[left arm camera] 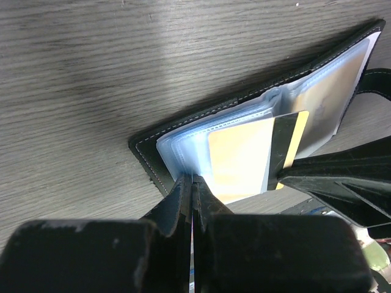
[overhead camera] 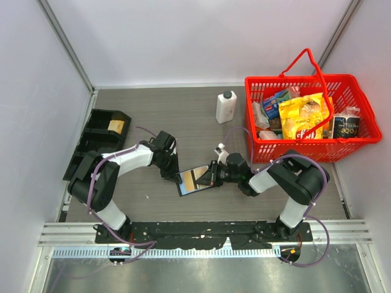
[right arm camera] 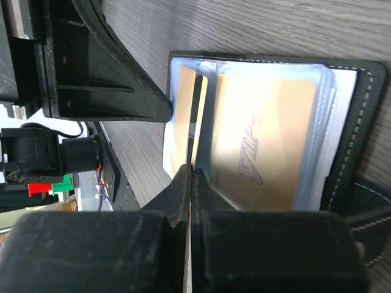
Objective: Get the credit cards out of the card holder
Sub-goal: Remove the credit card from the card holder, then place the credit card in the storage box, then remove the credit card from the card holder.
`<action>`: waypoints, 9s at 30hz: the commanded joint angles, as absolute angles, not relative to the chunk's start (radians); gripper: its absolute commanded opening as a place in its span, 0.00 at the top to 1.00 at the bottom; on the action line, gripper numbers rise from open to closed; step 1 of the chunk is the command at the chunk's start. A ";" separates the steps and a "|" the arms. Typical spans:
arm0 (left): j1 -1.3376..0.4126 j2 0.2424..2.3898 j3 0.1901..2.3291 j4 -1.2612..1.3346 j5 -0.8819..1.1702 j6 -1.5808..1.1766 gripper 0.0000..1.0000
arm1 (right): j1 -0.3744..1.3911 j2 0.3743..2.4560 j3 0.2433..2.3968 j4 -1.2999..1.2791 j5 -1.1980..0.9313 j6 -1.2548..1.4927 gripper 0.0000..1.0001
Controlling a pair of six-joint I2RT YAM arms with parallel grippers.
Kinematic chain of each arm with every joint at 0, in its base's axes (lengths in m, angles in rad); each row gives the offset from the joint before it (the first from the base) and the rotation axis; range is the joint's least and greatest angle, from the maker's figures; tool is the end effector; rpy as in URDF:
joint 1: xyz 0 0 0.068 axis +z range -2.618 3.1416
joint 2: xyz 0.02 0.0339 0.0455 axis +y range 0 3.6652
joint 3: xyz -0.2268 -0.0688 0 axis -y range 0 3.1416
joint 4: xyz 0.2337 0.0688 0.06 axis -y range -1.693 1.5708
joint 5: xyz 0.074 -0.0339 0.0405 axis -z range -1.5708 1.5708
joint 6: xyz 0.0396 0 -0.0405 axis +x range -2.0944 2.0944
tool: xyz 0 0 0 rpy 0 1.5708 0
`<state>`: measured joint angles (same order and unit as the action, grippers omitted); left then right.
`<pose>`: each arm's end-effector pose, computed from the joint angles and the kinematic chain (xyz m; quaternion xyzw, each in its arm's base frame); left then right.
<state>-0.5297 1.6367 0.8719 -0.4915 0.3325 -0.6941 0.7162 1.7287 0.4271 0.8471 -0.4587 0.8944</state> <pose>0.2347 -0.1524 0.1153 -0.0541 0.9729 -0.2225 0.0325 0.1952 0.1931 0.0801 -0.0464 0.8335 0.5055 0.2183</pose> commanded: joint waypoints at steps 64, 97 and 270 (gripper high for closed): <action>-0.886 0.962 0.729 -0.094 -0.165 -0.200 0.10 | 0.692 1.155 0.834 -0.175 -0.118 0.828 0.99; -1.293 1.324 0.597 0.545 -0.727 0.305 0.88 | 0.738 1.129 0.861 -0.184 -0.114 0.999 0.99; -0.758 1.660 0.993 -0.621 -0.017 -0.572 0.72 | 0.893 1.516 0.784 -0.115 -0.021 0.554 0.57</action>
